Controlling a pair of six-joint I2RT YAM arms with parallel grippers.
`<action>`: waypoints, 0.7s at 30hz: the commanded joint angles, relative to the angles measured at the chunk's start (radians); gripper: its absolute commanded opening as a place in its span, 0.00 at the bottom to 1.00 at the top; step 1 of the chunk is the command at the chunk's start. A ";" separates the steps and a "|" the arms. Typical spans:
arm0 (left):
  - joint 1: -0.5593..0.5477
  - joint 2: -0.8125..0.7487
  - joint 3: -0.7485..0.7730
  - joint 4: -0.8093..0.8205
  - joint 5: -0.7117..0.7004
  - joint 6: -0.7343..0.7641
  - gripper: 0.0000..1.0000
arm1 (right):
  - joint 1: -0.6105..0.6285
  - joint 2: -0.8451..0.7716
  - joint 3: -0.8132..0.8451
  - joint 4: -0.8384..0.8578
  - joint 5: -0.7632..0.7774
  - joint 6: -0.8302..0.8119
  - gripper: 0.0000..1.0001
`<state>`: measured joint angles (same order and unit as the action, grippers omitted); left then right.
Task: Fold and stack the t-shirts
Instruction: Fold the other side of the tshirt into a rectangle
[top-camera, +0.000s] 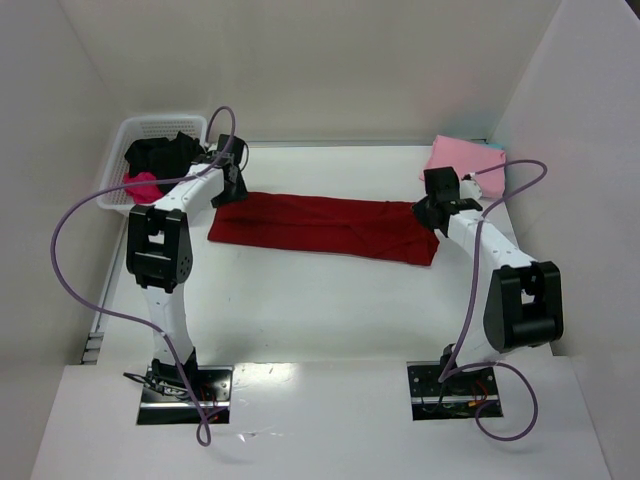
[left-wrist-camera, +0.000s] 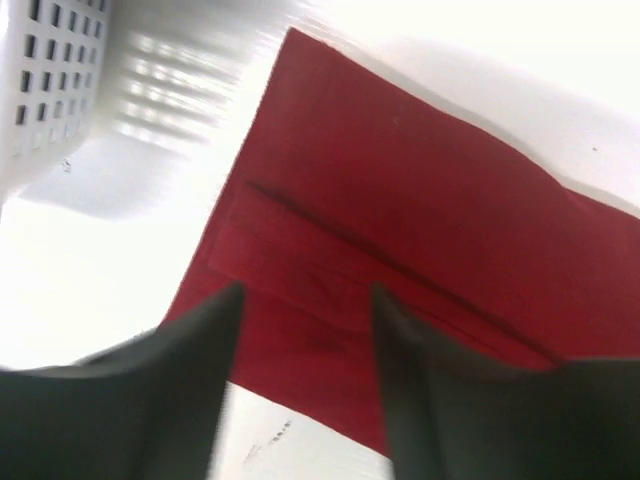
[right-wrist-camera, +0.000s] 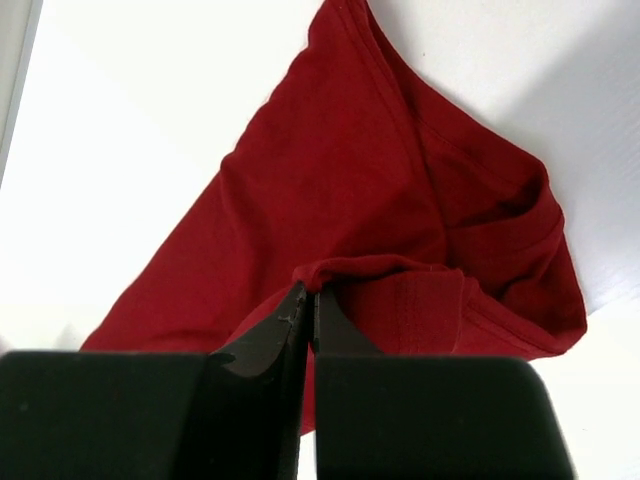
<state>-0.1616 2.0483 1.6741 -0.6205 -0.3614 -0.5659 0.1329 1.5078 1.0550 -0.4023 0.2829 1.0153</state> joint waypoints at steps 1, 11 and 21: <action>0.007 0.010 0.022 0.016 -0.068 0.024 0.69 | -0.012 0.006 0.010 0.083 0.019 -0.030 0.04; 0.007 -0.031 0.010 0.016 -0.077 0.034 0.88 | -0.012 0.061 0.010 0.123 0.030 -0.066 0.10; -0.003 -0.074 -0.059 0.082 0.026 0.024 0.91 | -0.012 0.137 0.052 0.073 0.099 -0.066 0.42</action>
<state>-0.1612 2.0350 1.6211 -0.5716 -0.3584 -0.5495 0.1326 1.6337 1.0550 -0.3290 0.3031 0.9615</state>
